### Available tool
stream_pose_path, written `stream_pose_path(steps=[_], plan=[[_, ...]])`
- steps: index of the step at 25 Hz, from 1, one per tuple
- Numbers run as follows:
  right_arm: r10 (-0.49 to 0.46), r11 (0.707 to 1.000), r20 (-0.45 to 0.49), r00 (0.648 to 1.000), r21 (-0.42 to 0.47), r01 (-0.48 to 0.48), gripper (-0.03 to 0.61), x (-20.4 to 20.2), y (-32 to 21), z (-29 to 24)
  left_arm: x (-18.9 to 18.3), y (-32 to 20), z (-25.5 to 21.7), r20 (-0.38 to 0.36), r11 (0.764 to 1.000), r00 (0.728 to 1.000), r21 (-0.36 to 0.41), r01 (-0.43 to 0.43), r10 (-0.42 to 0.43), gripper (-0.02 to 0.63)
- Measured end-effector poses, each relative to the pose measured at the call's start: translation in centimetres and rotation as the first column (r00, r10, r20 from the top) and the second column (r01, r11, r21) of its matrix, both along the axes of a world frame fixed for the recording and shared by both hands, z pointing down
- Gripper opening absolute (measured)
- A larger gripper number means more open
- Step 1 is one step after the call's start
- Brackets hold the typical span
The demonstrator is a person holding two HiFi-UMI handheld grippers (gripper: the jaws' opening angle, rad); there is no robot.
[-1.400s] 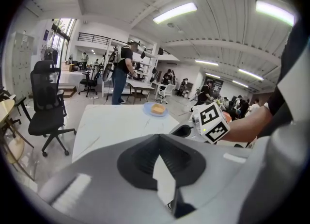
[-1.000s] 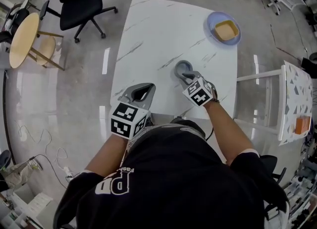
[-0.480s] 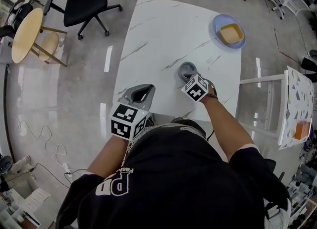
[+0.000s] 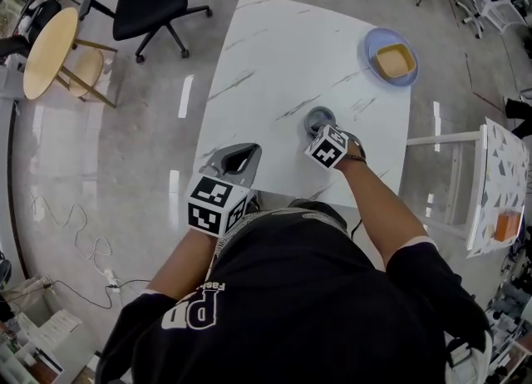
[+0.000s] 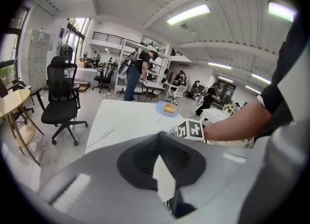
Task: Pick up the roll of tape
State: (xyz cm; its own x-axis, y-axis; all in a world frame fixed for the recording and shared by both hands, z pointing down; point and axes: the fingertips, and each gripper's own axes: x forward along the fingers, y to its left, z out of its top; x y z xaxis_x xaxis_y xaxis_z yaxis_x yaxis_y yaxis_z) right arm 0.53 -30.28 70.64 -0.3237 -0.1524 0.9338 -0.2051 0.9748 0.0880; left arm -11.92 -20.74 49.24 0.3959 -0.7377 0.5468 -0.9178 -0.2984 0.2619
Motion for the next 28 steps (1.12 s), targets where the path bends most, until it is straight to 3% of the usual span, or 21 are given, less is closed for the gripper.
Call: stream_pose_path(steps=[8, 18, 22, 28], plan=[[-0.040, 0.998, -0.052, 0.998, -0.048, 0.038, 0.057, 0.4, 0.4, 0.6, -0.2, 0.0, 0.1, -0.005, 1.000, 1.000, -0.008, 0.009, -0.009, 0.055], [-0.032, 0.998, -0.048, 0.998, -0.058, 0.029, 0.051, 0.4, 0.4, 0.6, 0.1, -0.3, 0.1, -0.005, 1.000, 1.000, -0.003, -0.002, 0.002, 0.057], [-0.003, 0.998, -0.020, 1.000, -0.057, 0.002, 0.048, 0.3, 0.2, 0.0, 0.2, -0.6, -0.1, -0.002, 1.000, 1.000, 0.003, -0.015, 0.015, 0.057], [0.063, 0.998, 0.102, 0.993, -0.012, -0.062, 0.047, -1.1, -0.6, -3.3, 0.5, -1.2, -0.1, -0.006, 0.999, 0.999, 0.008, -0.033, 0.033, 0.057]])
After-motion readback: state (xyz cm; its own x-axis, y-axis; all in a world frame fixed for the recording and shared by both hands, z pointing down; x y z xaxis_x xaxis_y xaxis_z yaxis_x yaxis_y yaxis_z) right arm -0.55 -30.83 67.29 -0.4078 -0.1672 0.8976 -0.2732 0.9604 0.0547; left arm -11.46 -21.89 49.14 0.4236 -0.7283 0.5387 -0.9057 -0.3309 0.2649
